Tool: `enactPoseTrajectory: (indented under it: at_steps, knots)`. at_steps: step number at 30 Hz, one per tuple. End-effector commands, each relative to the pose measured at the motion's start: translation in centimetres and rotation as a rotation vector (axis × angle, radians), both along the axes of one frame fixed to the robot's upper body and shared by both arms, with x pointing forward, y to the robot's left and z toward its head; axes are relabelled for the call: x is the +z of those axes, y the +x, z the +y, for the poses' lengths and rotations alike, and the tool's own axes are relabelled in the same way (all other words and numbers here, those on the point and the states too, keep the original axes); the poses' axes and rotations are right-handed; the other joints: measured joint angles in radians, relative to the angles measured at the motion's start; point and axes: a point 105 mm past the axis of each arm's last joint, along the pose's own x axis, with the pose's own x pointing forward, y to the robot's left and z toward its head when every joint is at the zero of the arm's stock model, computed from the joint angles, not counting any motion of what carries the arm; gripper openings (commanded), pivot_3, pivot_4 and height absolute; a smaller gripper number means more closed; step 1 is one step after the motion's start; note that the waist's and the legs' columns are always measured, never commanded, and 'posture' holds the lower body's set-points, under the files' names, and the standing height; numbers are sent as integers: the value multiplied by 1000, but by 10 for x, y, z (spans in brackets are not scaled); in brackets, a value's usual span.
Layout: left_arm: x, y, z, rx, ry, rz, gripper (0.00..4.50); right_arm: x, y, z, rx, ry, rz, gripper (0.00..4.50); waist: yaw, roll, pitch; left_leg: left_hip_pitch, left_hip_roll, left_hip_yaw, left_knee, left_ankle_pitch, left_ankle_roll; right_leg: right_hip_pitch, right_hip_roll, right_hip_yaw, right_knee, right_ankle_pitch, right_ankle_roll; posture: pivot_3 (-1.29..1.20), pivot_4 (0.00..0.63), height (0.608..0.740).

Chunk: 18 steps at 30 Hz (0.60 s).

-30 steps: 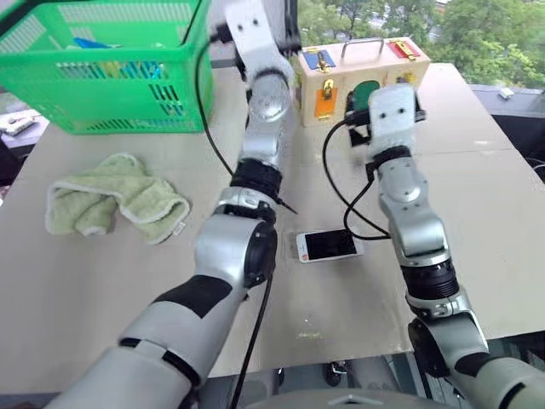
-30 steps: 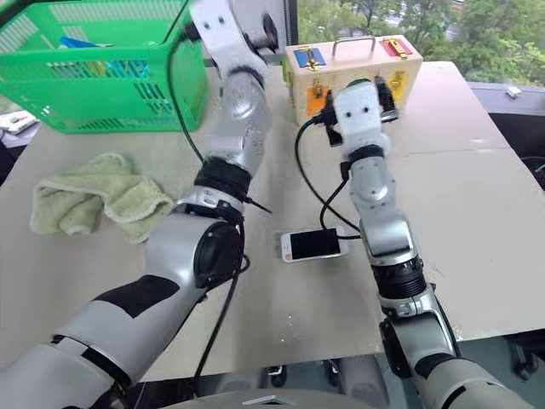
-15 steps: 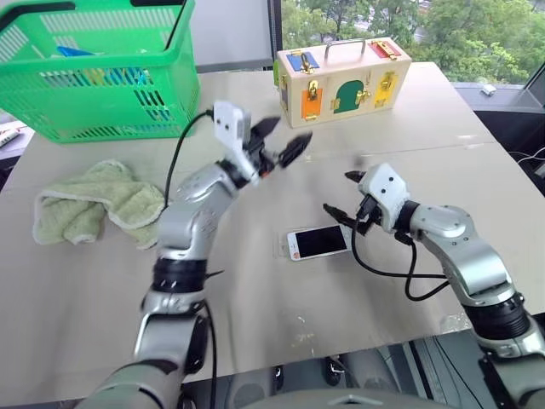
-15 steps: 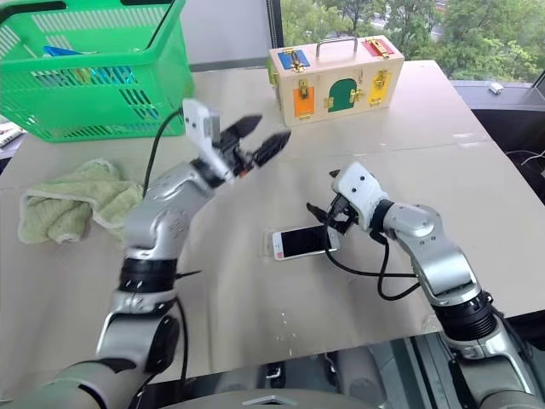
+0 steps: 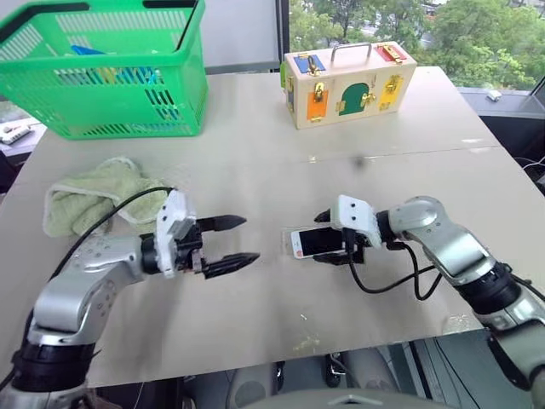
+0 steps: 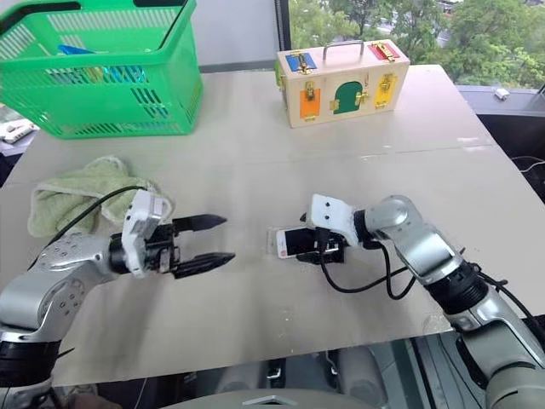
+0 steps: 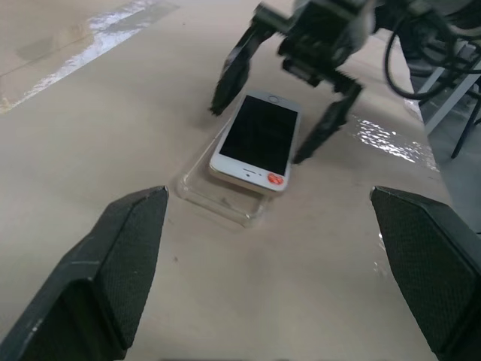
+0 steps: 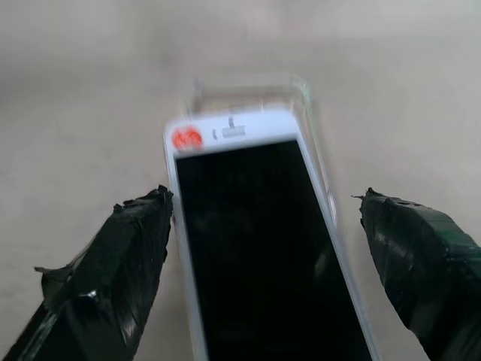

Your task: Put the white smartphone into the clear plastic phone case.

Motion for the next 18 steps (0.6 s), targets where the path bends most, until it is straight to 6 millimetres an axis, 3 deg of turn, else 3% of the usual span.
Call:
enactPoseTrajectory:
  at_steps: [1,8,11,18]
  knots:
    - [9,-8,0,-46,21,-56,4500,3,4,-2,15,-32,-27,4336,1,0,0,0,0,0,0,0,0,0,0,0,0,0,0,0,150,740]
    - [2,-9,2,-55,41,-68,4500,1,5,-9,4,-70,17,4336,-2,1,0,0,0,-1,0,0,0,0,0,0,0,0,0,0,150,740]
    - [1,-10,0,-60,35,-65,4500,8,4,-7,-15,-38,23,3105,-3,1,0,0,1,0,0,0,0,0,0,0,0,0,0,0,150,740]
    - [-1,-7,-2,-70,35,-59,4500,21,-3,-10,-22,-23,16,3015,-3,1,1,0,1,0,0,0,0,0,0,-1,0,0,0,0,150,740]
